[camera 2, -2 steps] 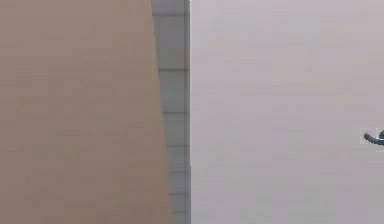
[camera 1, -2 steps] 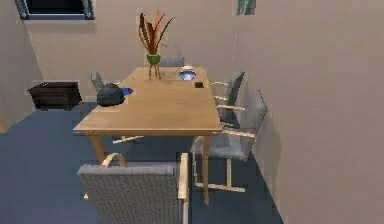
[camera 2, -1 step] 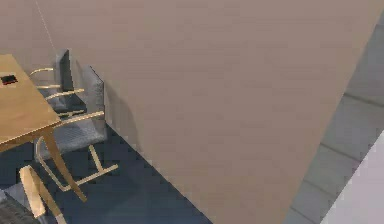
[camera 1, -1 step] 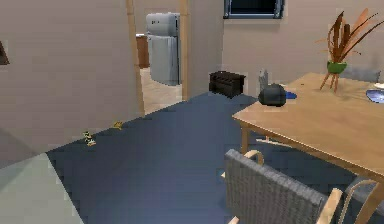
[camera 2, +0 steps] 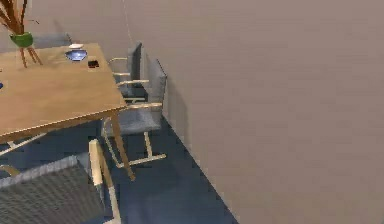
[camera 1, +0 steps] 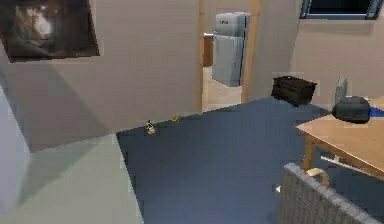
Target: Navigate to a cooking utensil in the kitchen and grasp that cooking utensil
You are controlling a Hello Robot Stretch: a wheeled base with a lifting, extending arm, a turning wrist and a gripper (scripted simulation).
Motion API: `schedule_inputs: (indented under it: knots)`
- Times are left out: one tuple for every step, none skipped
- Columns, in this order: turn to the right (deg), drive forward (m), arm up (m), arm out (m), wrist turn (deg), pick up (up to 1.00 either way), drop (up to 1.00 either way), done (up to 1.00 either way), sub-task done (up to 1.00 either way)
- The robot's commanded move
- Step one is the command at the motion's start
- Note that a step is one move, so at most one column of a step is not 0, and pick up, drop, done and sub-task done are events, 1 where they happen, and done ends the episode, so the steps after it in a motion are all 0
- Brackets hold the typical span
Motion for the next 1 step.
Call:
schedule_inputs:
  knots:
    - [0.0,0.65,0.0,0.0,0.0,0.0,0.0,0.0,0.0]
